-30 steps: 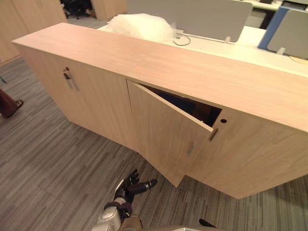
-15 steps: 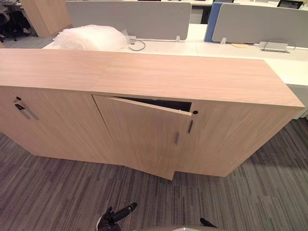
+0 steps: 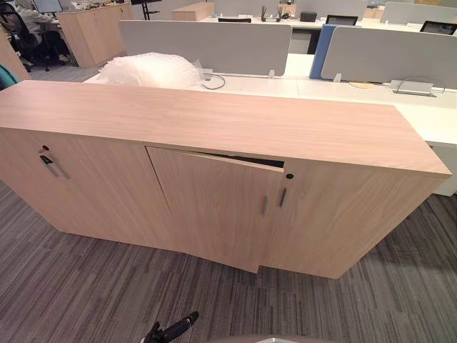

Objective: Walk over to the cabinet, pick up the folder, carry it to the office cabinet, place the folder inside the office cabinet, then close the office cabinet door

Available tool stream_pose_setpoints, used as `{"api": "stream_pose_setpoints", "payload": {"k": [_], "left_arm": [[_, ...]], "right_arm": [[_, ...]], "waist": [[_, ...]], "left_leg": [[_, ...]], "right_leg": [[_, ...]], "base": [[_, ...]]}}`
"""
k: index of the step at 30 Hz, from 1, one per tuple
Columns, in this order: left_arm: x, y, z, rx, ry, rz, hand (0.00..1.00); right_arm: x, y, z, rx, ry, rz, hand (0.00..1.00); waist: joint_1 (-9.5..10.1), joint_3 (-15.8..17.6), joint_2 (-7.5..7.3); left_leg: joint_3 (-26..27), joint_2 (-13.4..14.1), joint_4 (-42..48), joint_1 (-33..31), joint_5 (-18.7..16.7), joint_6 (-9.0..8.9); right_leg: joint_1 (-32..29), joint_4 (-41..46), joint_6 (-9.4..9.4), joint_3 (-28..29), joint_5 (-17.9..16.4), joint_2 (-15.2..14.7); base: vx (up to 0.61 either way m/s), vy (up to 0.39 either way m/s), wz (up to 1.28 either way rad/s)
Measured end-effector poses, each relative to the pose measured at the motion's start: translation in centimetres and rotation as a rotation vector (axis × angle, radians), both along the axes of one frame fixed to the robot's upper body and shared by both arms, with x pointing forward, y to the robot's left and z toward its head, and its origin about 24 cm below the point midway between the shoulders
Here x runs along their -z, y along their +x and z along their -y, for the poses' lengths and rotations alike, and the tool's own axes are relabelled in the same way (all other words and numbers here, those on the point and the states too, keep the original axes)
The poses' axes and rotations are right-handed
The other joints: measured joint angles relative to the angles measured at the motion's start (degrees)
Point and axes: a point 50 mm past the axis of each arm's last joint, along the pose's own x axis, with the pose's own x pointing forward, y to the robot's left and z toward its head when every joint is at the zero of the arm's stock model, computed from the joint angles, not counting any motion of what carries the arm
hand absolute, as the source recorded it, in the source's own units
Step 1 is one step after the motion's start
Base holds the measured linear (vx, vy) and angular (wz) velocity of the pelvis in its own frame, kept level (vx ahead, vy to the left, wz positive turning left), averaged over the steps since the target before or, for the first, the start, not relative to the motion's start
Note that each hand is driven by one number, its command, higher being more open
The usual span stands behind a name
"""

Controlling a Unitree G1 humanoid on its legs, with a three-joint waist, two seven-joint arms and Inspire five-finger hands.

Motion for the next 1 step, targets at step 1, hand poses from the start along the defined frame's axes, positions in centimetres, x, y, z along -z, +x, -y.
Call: {"api": "stream_pose_setpoints", "payload": {"k": [1], "left_arm": [[0.00, 0.22, 0.20, 0.024, 0.000, 0.001, 1.00]], "right_arm": [[0.01, 0.07, 0.02, -0.009, 0.001, -0.002, 1.00]], "waist": [[-0.09, 0.0, 0.09]], "left_leg": [[0.0, 0.0, 0.0, -0.1, 0.0, -0.03]], "right_leg": [[0.0, -0.3, -0.03, 0.0, 0.1, 0.0]], "base": [[0.00, 0.000, 0.00]]}}
